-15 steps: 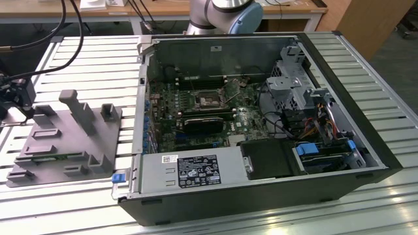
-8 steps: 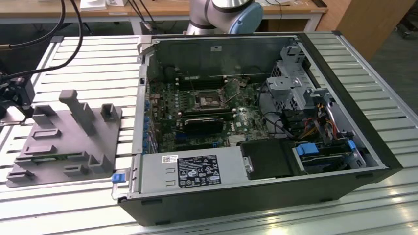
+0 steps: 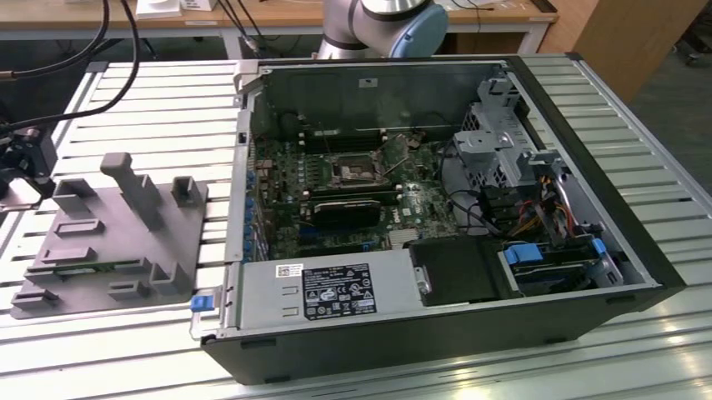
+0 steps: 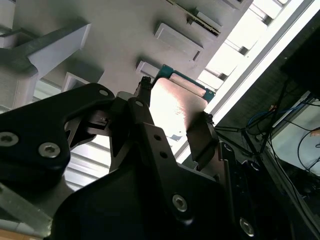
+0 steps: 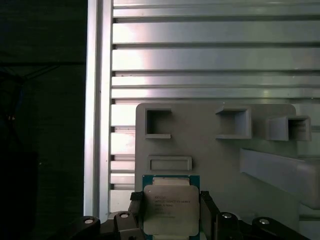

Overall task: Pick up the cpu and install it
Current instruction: 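Pick up the cpu and move it towards the insertion slot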

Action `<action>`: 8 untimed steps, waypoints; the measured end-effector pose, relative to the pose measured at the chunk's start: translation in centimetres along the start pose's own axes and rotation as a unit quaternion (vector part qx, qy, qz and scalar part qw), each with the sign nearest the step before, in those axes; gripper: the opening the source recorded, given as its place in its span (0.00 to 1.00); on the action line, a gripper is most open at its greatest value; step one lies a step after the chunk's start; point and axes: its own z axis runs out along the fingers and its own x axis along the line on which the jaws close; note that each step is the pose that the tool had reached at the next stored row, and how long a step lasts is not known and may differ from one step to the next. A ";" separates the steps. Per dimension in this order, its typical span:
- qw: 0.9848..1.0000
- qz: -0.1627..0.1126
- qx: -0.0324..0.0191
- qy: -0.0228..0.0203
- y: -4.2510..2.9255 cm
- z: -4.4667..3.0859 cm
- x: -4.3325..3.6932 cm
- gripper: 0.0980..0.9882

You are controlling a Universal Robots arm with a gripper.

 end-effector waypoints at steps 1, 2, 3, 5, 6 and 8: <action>1.000 0.000 0.000 0.000 0.01 -0.09 0.00 0.49; 1.000 0.000 0.000 0.000 0.01 -0.19 0.01 0.49; 1.000 0.000 0.000 0.000 0.02 -0.24 0.01 0.49; 1.000 0.000 0.000 0.000 0.02 -0.37 0.01 0.49; 1.000 0.000 0.000 0.000 0.03 -0.41 0.01 0.49; 1.000 0.000 0.000 0.000 0.03 -0.49 0.02 0.49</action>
